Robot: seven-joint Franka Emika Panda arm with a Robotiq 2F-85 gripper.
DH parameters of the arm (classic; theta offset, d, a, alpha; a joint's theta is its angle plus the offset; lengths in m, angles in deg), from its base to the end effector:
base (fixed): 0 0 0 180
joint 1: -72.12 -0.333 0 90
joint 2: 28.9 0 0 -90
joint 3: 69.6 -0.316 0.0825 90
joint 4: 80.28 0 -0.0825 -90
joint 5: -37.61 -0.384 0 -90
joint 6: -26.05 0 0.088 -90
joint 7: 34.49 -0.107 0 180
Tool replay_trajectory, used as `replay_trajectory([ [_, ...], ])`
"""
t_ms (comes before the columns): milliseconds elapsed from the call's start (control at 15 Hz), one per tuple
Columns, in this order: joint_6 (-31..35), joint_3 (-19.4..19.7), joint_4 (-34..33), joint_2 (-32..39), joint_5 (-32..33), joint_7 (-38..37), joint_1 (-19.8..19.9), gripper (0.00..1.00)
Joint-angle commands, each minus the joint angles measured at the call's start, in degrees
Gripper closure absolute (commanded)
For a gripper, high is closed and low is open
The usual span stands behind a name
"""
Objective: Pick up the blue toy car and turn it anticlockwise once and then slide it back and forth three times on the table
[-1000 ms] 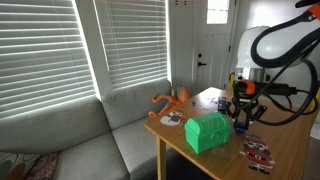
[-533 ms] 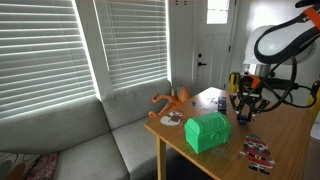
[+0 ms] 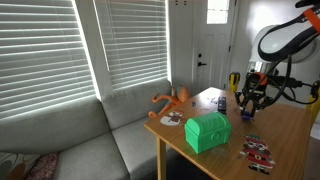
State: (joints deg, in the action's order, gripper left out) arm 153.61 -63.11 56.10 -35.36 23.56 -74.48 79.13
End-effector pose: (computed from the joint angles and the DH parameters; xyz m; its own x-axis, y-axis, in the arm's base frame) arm 0.4666 -0.1043 0.3631 0.4673 -0.8673 -0.1717 -0.8838 -0.4535 -0.1149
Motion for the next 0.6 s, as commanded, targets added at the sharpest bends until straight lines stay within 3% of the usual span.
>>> replay_trajectory([
  [0,-3.27,-0.45,-0.38,-0.1,-3.13,2.23,-0.49,0.89],
  [533,-11.63,-3.21,-1.92,2.13,-8.4,1.43,-3.44,0.89],
])
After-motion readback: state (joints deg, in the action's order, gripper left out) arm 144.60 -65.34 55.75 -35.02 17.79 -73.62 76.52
